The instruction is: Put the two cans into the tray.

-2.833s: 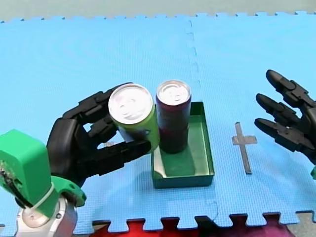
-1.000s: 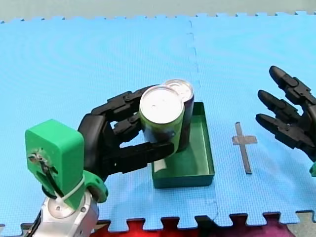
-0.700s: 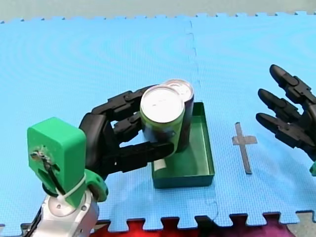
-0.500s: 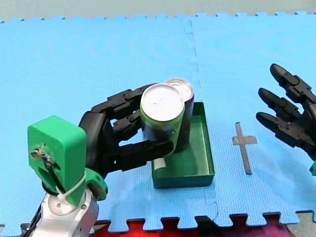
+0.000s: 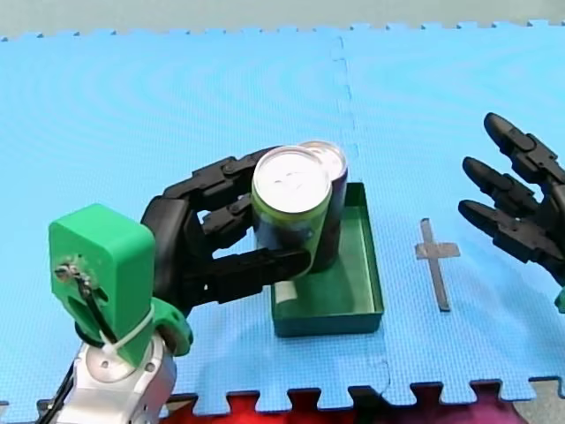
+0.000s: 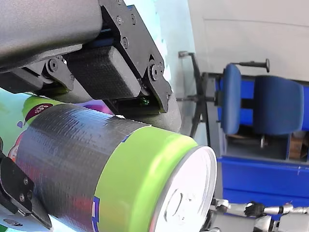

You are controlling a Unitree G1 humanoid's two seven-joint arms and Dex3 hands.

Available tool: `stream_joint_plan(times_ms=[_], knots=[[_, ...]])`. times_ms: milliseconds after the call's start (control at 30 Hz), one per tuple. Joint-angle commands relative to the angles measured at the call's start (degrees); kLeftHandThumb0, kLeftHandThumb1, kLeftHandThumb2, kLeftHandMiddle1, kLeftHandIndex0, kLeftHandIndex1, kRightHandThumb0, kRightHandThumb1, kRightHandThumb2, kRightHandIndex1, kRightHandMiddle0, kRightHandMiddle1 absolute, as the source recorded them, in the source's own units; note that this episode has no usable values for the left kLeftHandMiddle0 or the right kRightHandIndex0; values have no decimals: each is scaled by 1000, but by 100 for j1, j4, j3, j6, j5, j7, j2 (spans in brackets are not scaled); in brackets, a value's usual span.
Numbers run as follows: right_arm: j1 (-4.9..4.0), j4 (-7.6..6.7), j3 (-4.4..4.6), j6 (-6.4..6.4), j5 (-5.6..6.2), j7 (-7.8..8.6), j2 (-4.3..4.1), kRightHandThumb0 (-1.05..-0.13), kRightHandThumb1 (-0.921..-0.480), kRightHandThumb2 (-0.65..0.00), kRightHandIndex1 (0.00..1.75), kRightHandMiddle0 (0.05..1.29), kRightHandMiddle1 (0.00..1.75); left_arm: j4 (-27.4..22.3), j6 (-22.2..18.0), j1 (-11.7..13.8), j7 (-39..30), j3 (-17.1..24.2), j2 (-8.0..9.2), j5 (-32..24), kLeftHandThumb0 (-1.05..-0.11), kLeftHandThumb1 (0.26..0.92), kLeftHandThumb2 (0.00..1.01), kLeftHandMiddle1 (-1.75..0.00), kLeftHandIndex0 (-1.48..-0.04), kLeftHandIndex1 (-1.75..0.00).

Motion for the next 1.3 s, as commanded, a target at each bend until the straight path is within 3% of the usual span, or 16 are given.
stream_joint_plan(times_ms=[0,333,1267], knots=[[18,-35,9,20,-1,-36,-21,-1048,-921,-102,0,258,0,-38,-41,-53,-12,-12,-9,-22,-385,754,0,-2,-1285,0],[37,-75,59,59,-28,-146,-18,-1048,-921,-109,1,257,0,-39,-38,-29,8,-86,-49,17,-387,753,0,-1,-1285,0],[111,-174,68,66,10,-122,-14,-1048,-921,-130,2,260,0,-201,34,90,-71,-416,-95,97,-387,749,0,0,-1288,0]])
